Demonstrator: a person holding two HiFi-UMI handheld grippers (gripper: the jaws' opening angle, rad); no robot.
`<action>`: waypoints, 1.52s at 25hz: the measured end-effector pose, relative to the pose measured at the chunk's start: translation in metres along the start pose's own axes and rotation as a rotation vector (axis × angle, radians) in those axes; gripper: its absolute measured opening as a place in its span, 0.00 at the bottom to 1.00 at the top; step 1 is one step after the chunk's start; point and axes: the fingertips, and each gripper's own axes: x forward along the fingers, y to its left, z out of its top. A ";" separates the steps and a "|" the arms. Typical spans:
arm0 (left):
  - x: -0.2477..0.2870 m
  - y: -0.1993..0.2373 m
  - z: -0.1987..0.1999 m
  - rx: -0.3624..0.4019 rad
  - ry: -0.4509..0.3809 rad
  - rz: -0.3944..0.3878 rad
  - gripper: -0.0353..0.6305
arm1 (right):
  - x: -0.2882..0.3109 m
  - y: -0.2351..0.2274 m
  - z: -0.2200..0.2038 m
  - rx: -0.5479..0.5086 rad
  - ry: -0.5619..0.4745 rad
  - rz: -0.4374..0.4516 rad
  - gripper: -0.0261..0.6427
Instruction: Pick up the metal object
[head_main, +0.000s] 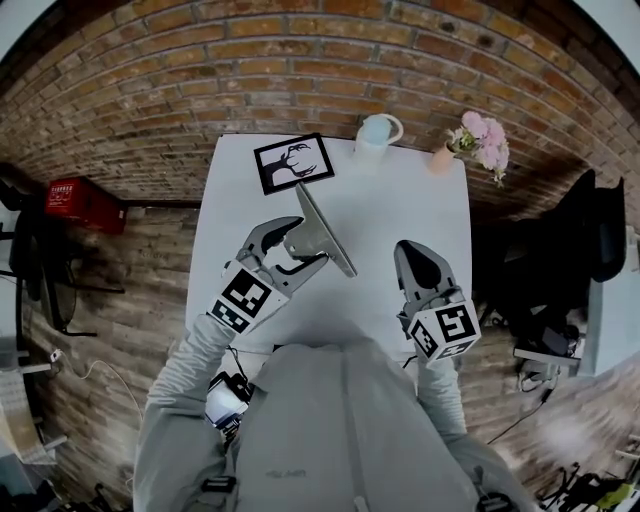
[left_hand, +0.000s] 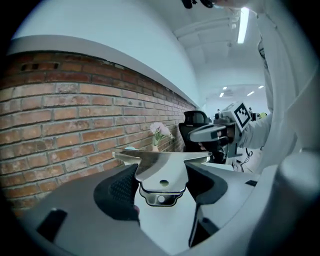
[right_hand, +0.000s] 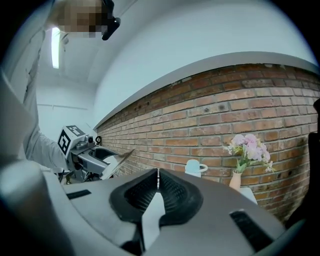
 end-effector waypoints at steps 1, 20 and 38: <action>-0.003 0.000 0.004 -0.015 -0.018 0.001 0.51 | 0.001 0.000 0.001 -0.001 -0.002 0.002 0.08; -0.053 0.019 0.024 -0.338 -0.265 -0.003 0.51 | 0.002 0.008 0.007 -0.133 0.030 -0.039 0.08; -0.036 0.024 0.020 -0.341 -0.238 -0.036 0.51 | -0.006 -0.006 0.006 -0.095 0.020 -0.088 0.08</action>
